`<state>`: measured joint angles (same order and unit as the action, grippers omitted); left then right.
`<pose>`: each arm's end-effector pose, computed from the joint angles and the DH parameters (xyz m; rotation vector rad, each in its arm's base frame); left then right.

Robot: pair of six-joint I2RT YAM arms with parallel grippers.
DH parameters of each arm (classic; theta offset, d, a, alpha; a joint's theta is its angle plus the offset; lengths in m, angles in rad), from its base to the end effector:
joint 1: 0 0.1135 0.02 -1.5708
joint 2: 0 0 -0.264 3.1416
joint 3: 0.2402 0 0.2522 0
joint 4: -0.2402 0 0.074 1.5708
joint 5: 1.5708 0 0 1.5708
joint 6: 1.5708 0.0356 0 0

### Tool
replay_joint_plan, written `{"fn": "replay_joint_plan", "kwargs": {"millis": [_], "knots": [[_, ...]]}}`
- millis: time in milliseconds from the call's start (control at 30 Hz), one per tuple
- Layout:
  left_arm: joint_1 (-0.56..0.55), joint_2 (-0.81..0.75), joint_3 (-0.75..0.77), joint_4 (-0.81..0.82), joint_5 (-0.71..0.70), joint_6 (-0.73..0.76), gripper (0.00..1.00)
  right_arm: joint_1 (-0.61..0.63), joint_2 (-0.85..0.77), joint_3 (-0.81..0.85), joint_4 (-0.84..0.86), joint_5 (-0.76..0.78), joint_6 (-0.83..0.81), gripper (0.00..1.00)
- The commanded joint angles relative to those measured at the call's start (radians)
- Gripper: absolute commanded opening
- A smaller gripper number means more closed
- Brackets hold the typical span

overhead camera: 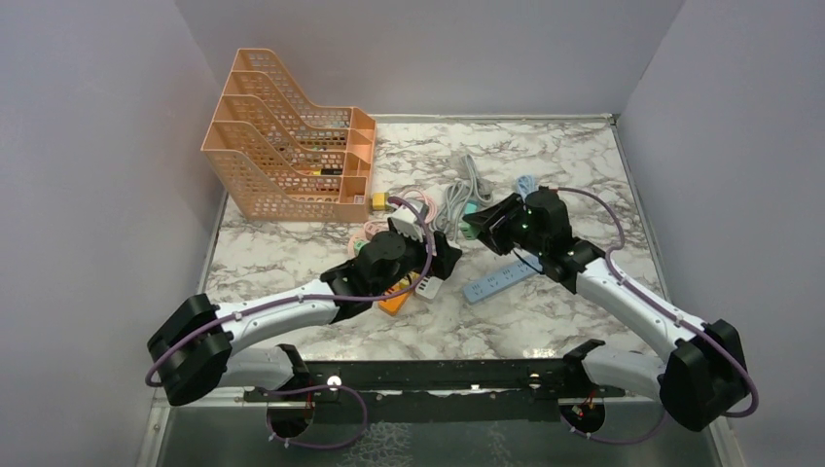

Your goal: Insert the plug

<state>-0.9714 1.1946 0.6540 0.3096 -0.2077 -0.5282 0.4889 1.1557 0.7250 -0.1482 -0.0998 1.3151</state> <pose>0.1583 -0.2187 0.2595 0.2617 1.8677 -0.8712 0.2215 0.1218 0.2475 0.8962 2.2047 1.0836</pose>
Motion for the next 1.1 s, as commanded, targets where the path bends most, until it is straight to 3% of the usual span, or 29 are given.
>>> {"fn": "replay_joint_plan", "kwargs": {"millis": [0, 367, 600, 733, 1067], "knots": [[-0.030, 0.071, 0.036, 0.215, 0.036, -0.004, 0.84, 0.013, -0.105, -0.038, 0.031, -0.011, 0.114, 0.31], [-0.117, 0.183, 0.072, 0.454, -0.102, 0.002, 0.76, 0.015, -0.194, -0.067, 0.001, -0.018, 0.178, 0.31], [-0.147, 0.213, 0.062, 0.506, -0.290, -0.024, 0.59, 0.016, -0.199, -0.078, 0.026, -0.058, 0.209, 0.31], [-0.148, 0.240, 0.051, 0.565, -0.294, -0.039, 0.53, 0.016, -0.208, -0.083, 0.026, -0.062, 0.215, 0.31], [-0.151, 0.292, 0.037, 0.616, -0.284, -0.044, 0.53, 0.014, -0.204, -0.083, 0.040, -0.096, 0.239, 0.32]]}}
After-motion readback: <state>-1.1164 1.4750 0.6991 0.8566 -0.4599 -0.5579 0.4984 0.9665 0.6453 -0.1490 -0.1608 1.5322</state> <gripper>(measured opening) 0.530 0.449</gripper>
